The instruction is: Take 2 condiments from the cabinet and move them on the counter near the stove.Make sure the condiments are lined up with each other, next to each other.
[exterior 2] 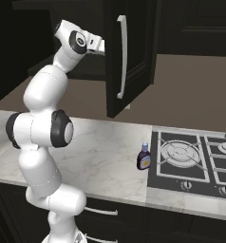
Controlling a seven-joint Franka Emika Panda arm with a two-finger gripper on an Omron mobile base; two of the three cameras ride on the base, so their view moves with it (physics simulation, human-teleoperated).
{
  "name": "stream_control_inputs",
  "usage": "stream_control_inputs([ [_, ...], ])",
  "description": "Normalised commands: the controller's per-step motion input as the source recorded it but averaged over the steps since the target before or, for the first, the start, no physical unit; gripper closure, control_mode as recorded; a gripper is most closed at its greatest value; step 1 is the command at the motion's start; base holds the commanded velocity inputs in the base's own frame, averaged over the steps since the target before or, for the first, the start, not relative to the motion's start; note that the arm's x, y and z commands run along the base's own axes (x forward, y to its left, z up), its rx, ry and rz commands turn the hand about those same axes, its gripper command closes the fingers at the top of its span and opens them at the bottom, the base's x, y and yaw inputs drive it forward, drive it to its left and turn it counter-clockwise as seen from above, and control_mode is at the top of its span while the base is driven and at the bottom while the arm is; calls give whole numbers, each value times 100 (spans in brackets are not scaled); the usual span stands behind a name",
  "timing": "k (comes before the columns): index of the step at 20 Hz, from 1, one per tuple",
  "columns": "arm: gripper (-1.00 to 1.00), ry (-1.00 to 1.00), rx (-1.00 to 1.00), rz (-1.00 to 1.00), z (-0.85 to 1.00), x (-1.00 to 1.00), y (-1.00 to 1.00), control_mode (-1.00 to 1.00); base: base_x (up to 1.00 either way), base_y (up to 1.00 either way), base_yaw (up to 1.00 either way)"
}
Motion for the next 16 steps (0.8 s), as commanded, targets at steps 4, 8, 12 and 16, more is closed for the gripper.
stream_control_inputs([
  [4, -100, 0, 0, -3, -6, 0, -9, -100, 0, 0, 0],
  [8, -100, 0, 0, -2, -10, 3, -5, -100, 0, 0, 0],
  [12, -100, 0, 0, 0, -21, 30, 0, -100, 0, 0, 0],
  [16, -100, -3, 0, 0, -11, 20, 0, -100, 0, 0, 0],
])
